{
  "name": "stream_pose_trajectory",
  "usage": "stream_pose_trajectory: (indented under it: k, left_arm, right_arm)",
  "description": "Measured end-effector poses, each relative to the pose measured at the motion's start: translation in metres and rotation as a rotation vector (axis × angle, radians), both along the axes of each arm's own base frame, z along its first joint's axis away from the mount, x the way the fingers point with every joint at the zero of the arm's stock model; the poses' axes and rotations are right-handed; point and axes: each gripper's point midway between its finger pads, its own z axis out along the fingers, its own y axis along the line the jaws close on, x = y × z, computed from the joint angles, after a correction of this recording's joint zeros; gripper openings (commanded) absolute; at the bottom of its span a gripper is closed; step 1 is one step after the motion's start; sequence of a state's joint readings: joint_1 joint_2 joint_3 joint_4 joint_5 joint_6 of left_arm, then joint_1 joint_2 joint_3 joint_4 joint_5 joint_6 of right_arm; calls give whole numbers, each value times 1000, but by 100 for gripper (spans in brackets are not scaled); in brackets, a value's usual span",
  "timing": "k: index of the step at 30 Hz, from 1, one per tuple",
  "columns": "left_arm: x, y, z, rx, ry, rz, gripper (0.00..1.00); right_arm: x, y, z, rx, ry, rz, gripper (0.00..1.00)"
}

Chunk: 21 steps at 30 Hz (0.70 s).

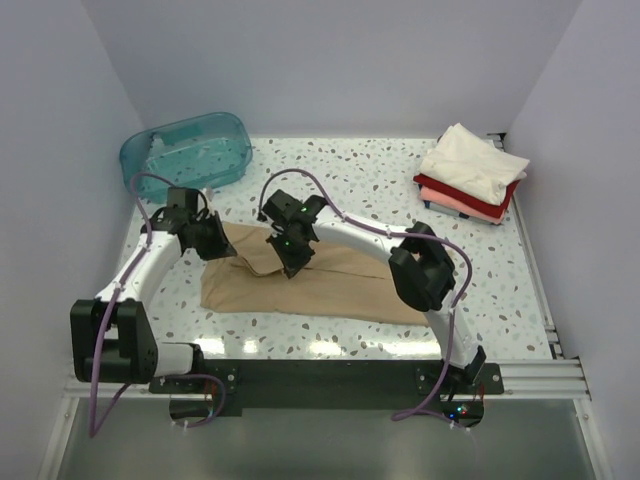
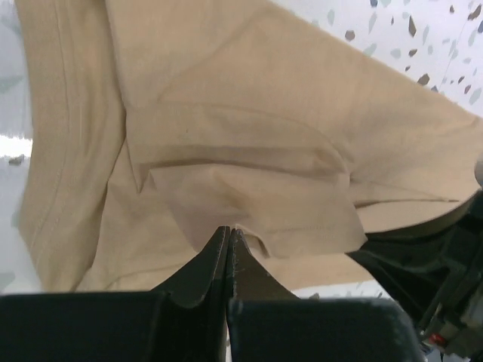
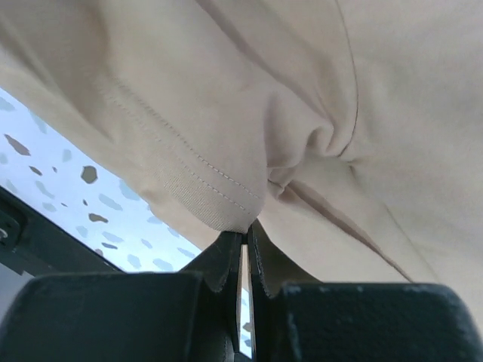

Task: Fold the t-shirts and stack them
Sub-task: Fold the tshirt

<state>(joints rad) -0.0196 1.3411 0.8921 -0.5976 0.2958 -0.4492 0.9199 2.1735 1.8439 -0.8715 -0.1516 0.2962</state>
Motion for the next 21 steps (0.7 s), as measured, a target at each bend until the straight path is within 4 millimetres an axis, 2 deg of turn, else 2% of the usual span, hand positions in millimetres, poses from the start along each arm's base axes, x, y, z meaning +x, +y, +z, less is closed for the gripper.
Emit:
stream_pose_trajectory:
  k: [5, 9, 15, 16, 18, 19, 20, 21]
  left_arm:
    - [-28, -3, 5, -25, 30, 4, 0]
    - [-53, -7, -1, -49, 79, 12, 0]
    - [-86, -8, -8, -65, 143, 27, 0]
    - [-89, -9, -8, -70, 148, 29, 0]
    - [-93, -10, -4, -79, 145, 28, 10]
    - [-95, -11, -2, -83, 141, 27, 15]
    - [-97, -12, 0, -87, 139, 26, 18]
    - [-99, -12, 1, -92, 139, 28, 19]
  right_arm:
    - [-12, -15, -14, -53, 41, 15, 0]
    - [-22, -28, -26, -97, 77, 25, 0]
    - [-29, -31, -29, -102, 106, 40, 2]
    - [-30, -30, -29, -99, 110, 45, 5]
    - [-32, -30, -28, -91, 122, 53, 10]
    - [-33, -29, -28, -87, 126, 59, 15]
    - [-35, -28, -27, -81, 133, 68, 26]
    - [-37, -29, -27, -79, 139, 73, 31]
